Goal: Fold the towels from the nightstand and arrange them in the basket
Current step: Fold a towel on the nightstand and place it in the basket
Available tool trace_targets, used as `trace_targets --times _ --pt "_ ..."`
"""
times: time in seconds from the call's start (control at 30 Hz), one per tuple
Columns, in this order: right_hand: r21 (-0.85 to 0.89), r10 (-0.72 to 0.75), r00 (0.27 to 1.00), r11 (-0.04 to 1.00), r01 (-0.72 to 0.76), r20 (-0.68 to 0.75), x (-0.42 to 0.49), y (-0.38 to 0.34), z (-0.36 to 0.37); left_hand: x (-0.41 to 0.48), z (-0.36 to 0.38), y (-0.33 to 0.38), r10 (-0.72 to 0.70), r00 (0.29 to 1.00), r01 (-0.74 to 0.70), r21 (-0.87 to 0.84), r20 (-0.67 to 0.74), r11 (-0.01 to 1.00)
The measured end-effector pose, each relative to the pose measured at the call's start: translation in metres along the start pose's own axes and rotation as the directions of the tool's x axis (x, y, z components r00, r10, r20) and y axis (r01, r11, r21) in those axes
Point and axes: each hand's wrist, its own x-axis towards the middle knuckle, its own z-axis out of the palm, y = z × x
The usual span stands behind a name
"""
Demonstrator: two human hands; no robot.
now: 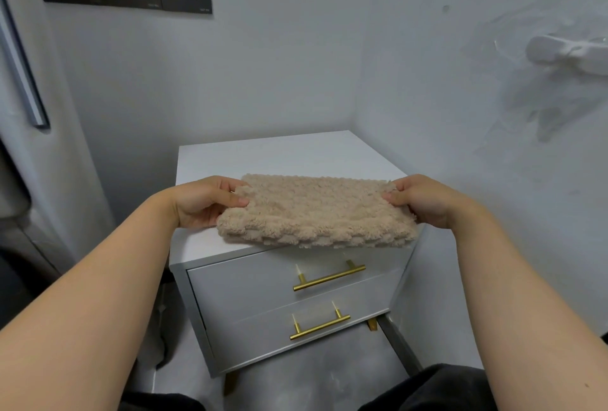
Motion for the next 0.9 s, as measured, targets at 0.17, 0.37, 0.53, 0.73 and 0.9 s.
trace_targets --times 0.17,0.37,0.53,0.73,0.9 --pt "0.044 0.004 0.999 0.999 -0.002 -0.034 0.010 0.005 -0.008 -0.002 -0.002 0.003 0.102 0.994 -0.105 -0.072 -0.047 0.992" --pt "0.198 -0.084 0.991 0.975 0.104 -0.107 0.014 -0.003 -0.006 0.004 -0.003 0.011 0.185 0.959 -0.220 -0.156 -0.214 0.963" --pt "-0.309 -0.181 0.939 0.947 0.086 -0.293 0.025 -0.005 -0.006 0.023 0.004 0.022 0.141 0.838 -0.004 0.252 -0.528 0.968" --pt "-0.311 -0.170 0.965 0.945 0.102 -0.199 0.033 -0.005 -0.004 0.033 0.003 0.030 0.103 0.829 0.023 0.216 -0.550 0.976" --pt "-0.116 -0.202 0.929 0.978 0.174 -0.311 0.042 -0.012 -0.008 0.042 -0.003 0.031 0.084 0.812 -0.077 0.038 -0.578 0.996"
